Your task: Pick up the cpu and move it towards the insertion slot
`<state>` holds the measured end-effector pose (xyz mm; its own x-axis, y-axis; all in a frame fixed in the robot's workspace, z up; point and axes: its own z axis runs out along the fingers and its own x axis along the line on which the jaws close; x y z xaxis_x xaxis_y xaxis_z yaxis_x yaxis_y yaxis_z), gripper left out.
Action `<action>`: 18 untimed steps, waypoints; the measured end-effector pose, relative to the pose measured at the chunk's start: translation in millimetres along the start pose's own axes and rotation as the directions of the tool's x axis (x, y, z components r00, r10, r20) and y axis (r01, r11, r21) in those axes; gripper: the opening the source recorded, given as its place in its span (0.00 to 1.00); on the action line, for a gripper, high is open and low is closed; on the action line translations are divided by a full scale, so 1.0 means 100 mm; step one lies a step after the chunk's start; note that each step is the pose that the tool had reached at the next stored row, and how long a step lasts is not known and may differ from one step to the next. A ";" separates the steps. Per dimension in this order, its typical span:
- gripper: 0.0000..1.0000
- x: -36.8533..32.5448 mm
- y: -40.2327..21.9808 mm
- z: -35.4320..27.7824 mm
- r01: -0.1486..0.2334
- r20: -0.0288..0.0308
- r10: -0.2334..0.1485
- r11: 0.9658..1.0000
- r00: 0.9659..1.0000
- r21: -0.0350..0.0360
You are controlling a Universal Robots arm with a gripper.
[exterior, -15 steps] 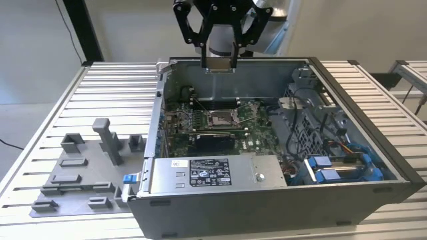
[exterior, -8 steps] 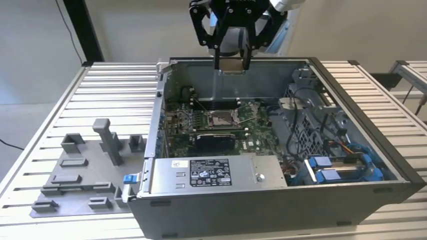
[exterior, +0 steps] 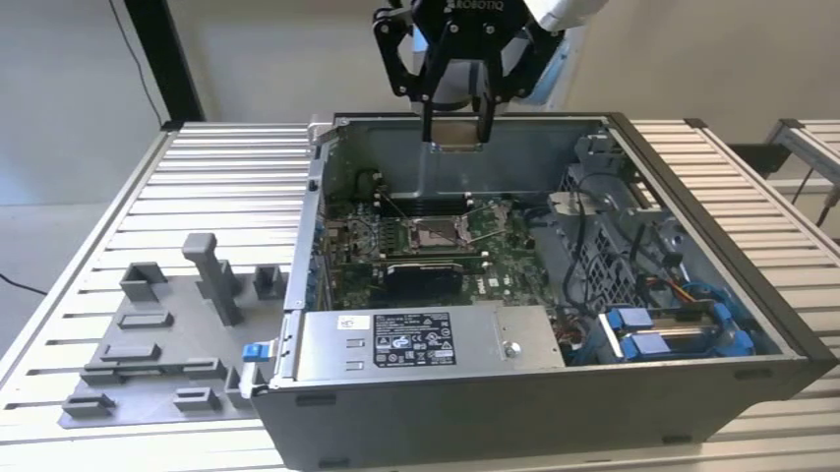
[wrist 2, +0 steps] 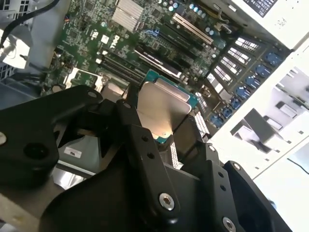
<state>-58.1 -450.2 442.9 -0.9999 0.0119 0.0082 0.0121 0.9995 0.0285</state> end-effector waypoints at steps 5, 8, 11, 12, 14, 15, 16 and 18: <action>0.00 -0.002 -0.002 0.091 0.000 0.000 0.000 1.000 1.000 0.002; 0.00 -0.016 -0.001 0.146 0.000 0.000 0.000 1.000 1.000 0.003; 0.00 -0.033 -0.001 0.201 0.000 0.000 0.000 1.000 1.000 0.003; 0.00 -0.038 -0.001 0.218 -0.001 0.000 0.001 1.000 1.000 0.003; 0.00 -0.050 -0.002 0.254 -0.001 0.000 0.001 1.000 1.000 0.003; 0.00 -0.054 -0.002 0.273 -0.001 0.000 0.001 1.000 1.000 0.003; 0.00 -0.058 -0.003 0.291 -0.001 0.000 0.001 1.000 1.000 0.003; 0.00 -0.062 -0.003 0.310 -0.001 0.000 0.001 1.000 1.000 0.003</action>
<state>-52.1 -449.6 411.9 -0.9999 0.0132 0.0081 0.0134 0.9996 0.0250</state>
